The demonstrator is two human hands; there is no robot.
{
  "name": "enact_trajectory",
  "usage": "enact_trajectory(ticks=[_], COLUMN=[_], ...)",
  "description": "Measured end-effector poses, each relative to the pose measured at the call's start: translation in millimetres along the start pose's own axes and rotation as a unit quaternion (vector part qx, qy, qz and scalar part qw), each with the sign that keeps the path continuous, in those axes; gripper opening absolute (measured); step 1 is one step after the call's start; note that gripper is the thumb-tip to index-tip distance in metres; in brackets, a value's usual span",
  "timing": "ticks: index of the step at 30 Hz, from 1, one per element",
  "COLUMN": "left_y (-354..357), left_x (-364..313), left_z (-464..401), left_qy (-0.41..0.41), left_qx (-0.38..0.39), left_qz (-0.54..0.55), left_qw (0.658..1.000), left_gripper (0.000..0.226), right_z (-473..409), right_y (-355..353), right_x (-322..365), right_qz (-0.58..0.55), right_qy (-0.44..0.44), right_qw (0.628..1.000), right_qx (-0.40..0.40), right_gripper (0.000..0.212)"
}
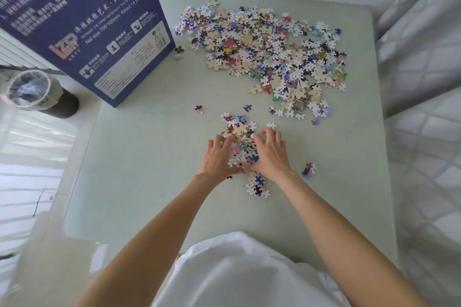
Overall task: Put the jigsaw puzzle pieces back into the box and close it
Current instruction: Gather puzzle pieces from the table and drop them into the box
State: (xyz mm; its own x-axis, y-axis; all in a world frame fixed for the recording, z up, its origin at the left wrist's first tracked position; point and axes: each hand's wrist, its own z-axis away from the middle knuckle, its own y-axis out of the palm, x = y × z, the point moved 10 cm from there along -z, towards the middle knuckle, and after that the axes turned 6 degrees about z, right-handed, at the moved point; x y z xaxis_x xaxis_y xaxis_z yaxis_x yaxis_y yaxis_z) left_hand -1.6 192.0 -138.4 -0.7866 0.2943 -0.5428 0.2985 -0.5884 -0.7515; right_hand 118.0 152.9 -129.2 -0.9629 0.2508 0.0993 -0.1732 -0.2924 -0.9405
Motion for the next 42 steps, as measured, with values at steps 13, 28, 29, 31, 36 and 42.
enact_trajectory(ticks=[13,28,29,31,36,42], left_y=[-4,-8,-10,-15,-28,-37], left_x=[0,-22,-23,-26,-30,-16], left_z=[-10,-10,-9,-8,-4,-11], left_qy=[-0.009,0.057,0.064,0.078,0.092,0.038], left_qx=[0.011,0.009,0.004,-0.016,-0.05,-0.057], left_qz=[0.041,-0.091,-0.09,-0.08,-0.071,-0.036], left_qw=[0.999,0.994,0.994,0.994,0.992,0.997], left_gripper=[0.079,0.059,0.054,0.042,0.024,0.016], right_z=[-3,5,6,7,10,13], right_y=[0,-11,-12,-15,-20,-22], right_x=[7,-37,-38,-40,-44,-46], right_qz=[-0.091,-0.213,-0.219,-0.232,-0.266,-0.271], right_qy=[-0.016,0.067,0.071,0.077,0.081,0.083], right_qw=[0.995,0.975,0.973,0.969,0.96,0.958], right_qx=[0.045,-0.014,-0.017,-0.024,-0.041,-0.038], right_gripper=[0.062,0.037,0.036,0.034,0.033,0.036])
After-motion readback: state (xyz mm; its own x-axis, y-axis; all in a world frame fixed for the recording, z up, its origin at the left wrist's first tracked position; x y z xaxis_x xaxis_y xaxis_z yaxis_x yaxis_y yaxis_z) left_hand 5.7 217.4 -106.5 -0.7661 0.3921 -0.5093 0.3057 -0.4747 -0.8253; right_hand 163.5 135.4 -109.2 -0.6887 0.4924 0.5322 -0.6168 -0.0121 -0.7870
